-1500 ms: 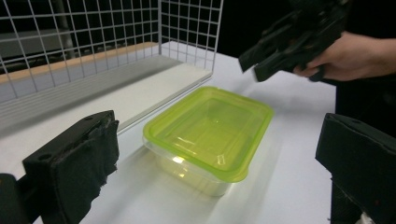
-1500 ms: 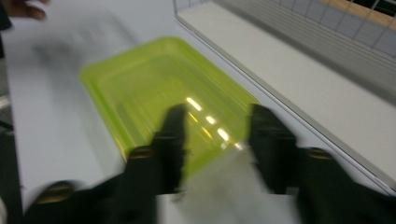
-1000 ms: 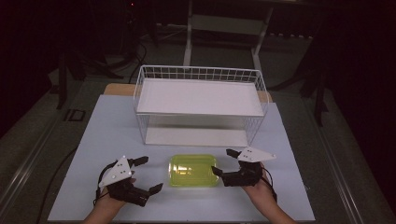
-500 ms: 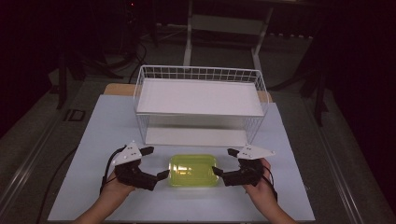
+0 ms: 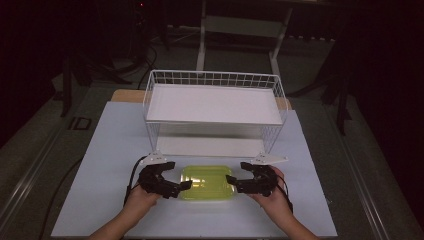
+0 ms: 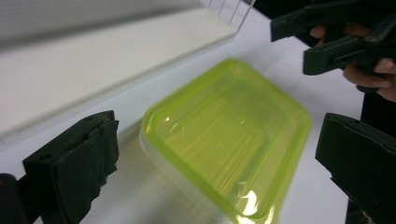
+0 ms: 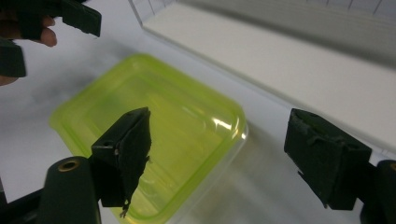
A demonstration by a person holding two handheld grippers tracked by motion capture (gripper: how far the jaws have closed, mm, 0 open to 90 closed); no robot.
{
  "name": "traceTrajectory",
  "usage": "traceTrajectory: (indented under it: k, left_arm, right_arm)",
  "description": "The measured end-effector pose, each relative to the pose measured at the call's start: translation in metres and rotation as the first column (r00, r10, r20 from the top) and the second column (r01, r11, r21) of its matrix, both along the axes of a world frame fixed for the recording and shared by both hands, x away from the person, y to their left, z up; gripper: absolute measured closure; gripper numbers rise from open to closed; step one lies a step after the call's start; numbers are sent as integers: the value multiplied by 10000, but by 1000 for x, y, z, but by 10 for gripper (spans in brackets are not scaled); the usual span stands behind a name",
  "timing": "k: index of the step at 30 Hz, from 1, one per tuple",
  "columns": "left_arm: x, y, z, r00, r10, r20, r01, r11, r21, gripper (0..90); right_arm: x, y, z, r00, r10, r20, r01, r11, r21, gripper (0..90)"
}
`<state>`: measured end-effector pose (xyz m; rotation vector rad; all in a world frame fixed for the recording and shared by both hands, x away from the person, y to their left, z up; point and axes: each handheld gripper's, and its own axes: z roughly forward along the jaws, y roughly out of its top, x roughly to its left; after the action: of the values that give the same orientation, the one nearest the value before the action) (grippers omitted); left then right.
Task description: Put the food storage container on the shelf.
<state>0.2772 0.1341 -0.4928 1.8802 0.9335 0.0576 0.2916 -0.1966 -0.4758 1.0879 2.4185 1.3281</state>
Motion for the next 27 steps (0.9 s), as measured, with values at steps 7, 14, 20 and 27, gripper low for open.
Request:
traceTrajectory:
  k: [7,14,20,27]
  left_arm:
    - [3,-2,-18,9929,448,-1101,-428,9989,200,169]
    - [4,0,-23,9823,796,-1693,-774,9968,201,372]
    - [5,1,-28,9730,658,-2210,-687,9976,-54,601]
    - [-3,-2,-24,9807,811,-1778,-786,9967,212,633]
  right_arm:
    - [-1,2,-13,9978,-14,-659,-12,9992,-388,295]
    - [2,5,-23,9918,4,-1280,-72,9986,-531,336]
    - [4,4,-28,9776,40,-2105,-116,9993,-350,460]
    - [-1,7,-24,9767,102,-2145,-191,9990,-392,564]
